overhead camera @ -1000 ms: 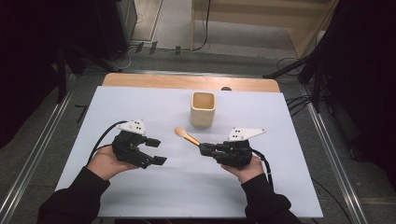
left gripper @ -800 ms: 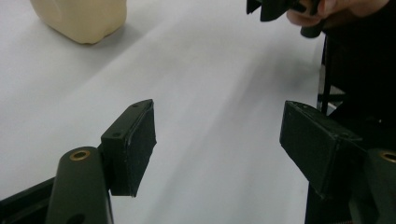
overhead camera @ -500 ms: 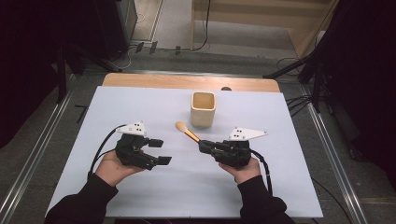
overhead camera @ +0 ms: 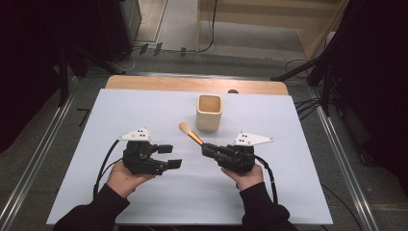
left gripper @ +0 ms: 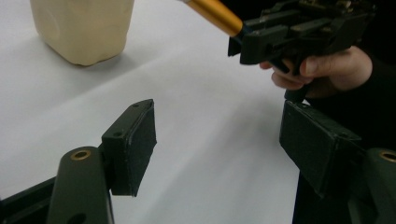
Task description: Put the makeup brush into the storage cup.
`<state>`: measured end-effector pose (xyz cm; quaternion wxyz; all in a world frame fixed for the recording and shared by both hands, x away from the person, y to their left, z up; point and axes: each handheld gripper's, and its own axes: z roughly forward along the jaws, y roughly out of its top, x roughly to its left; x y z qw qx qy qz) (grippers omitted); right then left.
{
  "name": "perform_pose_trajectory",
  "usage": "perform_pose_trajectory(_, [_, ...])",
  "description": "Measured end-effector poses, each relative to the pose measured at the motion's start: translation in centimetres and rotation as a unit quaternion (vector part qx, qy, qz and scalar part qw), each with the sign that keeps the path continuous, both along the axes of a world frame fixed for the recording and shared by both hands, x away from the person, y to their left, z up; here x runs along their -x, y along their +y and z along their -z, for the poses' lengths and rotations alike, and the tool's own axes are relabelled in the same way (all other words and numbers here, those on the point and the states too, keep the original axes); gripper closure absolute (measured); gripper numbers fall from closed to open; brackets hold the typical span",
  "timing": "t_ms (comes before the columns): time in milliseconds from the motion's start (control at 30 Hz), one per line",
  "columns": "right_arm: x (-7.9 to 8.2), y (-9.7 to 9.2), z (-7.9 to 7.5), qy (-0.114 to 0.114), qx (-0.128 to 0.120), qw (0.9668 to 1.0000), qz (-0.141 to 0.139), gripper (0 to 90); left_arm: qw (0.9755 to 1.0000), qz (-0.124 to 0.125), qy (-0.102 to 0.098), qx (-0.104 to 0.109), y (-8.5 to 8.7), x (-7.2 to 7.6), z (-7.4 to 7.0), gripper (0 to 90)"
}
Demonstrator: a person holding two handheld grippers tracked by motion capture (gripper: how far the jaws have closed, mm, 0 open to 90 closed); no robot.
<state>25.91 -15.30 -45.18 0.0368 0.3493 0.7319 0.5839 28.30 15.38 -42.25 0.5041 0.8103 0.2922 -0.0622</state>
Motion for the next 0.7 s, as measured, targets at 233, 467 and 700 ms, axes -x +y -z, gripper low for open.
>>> perform_pose_trajectory(233, [0.2, 0.7, 0.2, -0.002, -0.004, 1.0, 0.001, 79.0, 0.9992, -0.022, 0.012, 0.031, -0.4, -0.2, -0.1, 31.4])
perform_pose_trajectory(467, [0.3, 1.1, 0.2, -0.001, -0.011, 0.9999, 0.0, 79.0, 0.9978, -0.038, 0.016, 0.053, -0.7, -0.4, -0.1, 36.9])
perform_pose_trajectory(700, [0.4, 1.5, 0.2, -0.001, -0.023, 0.9997, -0.001, 79.0, 0.9959, -0.047, 0.032, 0.07, -1.3, -0.8, 0.0, 49.2])
